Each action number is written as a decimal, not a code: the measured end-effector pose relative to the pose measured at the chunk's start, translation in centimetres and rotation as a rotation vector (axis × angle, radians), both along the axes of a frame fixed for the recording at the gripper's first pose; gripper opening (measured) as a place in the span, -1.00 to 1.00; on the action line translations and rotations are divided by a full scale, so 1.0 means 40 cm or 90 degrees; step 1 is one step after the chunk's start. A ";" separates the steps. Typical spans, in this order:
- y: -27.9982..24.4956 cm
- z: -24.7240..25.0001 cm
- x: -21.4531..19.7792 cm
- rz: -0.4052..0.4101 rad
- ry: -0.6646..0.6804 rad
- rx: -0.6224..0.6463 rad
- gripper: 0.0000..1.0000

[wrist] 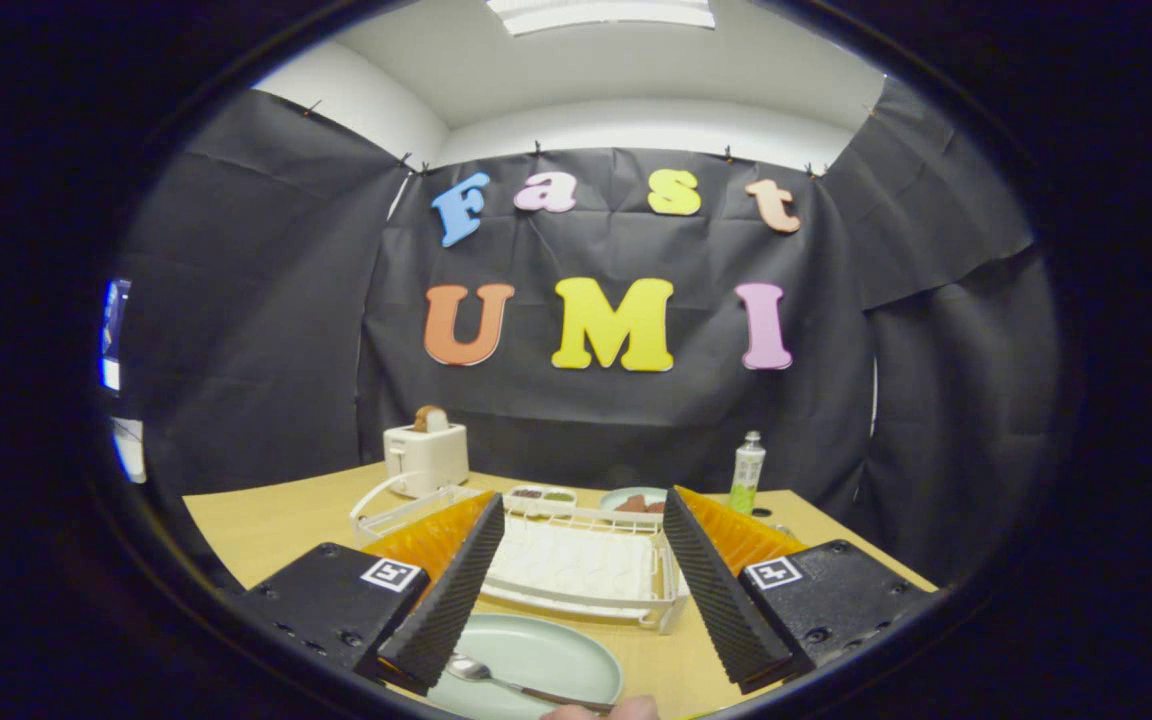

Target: Take the plate from the dish rack, then take the spoon from the basket and place it into the plate.

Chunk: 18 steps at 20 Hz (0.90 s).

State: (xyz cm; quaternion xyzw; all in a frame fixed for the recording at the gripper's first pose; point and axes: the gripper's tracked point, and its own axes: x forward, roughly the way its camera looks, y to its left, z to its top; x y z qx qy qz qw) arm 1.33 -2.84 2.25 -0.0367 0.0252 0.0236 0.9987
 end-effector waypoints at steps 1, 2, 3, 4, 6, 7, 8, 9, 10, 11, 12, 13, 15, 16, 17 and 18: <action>0.001 0.027 -0.006 -0.008 -0.017 -0.008 1.00; -0.001 0.052 -0.016 -0.016 -0.033 -0.015 1.00; -0.001 0.079 -0.026 -0.023 -0.052 -0.013 1.00; 0.006 0.101 -0.038 -0.027 -0.064 -0.003 1.00; 0.023 0.128 -0.063 -0.027 -0.083 0.020 1.00; 0.030 0.137 -0.072 -0.029 -0.089 0.029 1.00; 0.039 0.136 -0.082 -0.030 -0.091 0.035 1.00; 0.052 0.133 -0.091 -0.027 -0.087 0.041 1.00; 0.071 0.125 -0.098 -0.019 -0.083 0.049 1.00; 0.089 0.119 -0.101 -0.014 -0.080 0.058 1.00; 0.106 0.110 -0.101 -0.006 -0.076 0.061 1.00; 0.124 0.099 -0.104 0.006 -0.069 0.065 1.00; 0.151 0.080 -0.102 0.026 -0.048 0.084 1.00; 0.147 0.076 -0.098 0.024 -0.041 0.084 1.00; 0.145 0.082 -0.093 0.020 -0.042 0.082 1.00; 0.147 0.085 -0.090 0.017 -0.043 0.078 1.00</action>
